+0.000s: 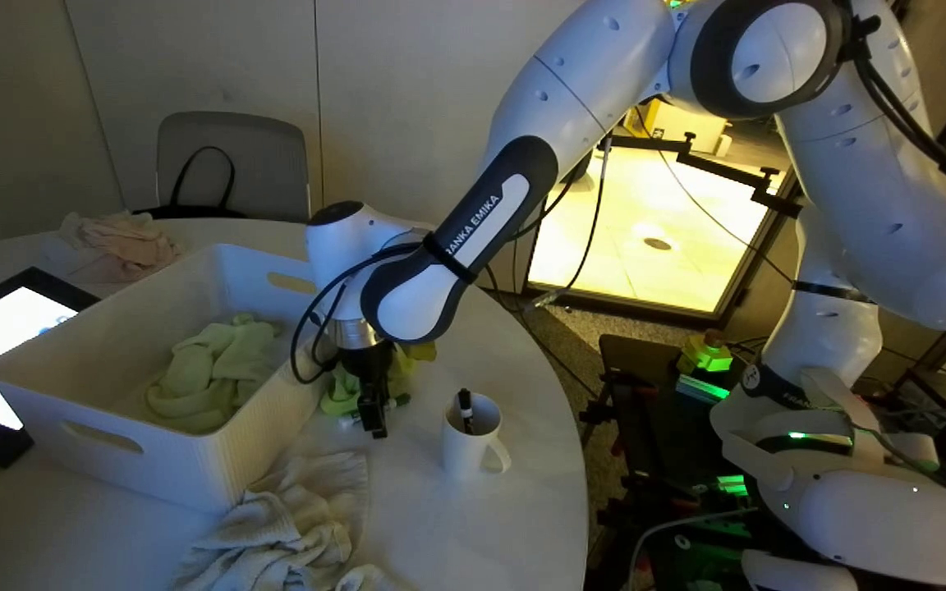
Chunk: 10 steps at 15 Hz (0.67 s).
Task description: Put the green towel in the basket, then put the two markers in the cup, then put the other green towel in the basket, then the black tape in the cup, then the white towel in the basket
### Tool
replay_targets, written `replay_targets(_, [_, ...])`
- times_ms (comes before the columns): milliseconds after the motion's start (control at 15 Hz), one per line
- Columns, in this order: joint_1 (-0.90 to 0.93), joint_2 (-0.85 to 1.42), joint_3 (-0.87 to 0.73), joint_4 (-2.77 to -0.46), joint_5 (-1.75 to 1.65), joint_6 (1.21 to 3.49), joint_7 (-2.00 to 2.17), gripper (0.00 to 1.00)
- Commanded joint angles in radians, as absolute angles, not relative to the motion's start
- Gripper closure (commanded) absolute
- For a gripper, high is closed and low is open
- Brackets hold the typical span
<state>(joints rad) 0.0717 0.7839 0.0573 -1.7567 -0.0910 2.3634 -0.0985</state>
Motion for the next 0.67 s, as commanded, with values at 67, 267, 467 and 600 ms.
replay_targets(67, [0.067,0.795,0.064,-1.732,-0.082,2.331,-0.108,0.57])
replay_targets(267, [0.081,0.770,0.060,-1.757,-0.085,2.330,-0.086,0.79])
replay_targets(467, [0.096,0.751,0.055,-1.784,-0.098,2.340,-0.076,0.96])
replay_targets(600, [0.103,0.748,0.051,-1.798,-0.103,2.347,-0.067,0.91])
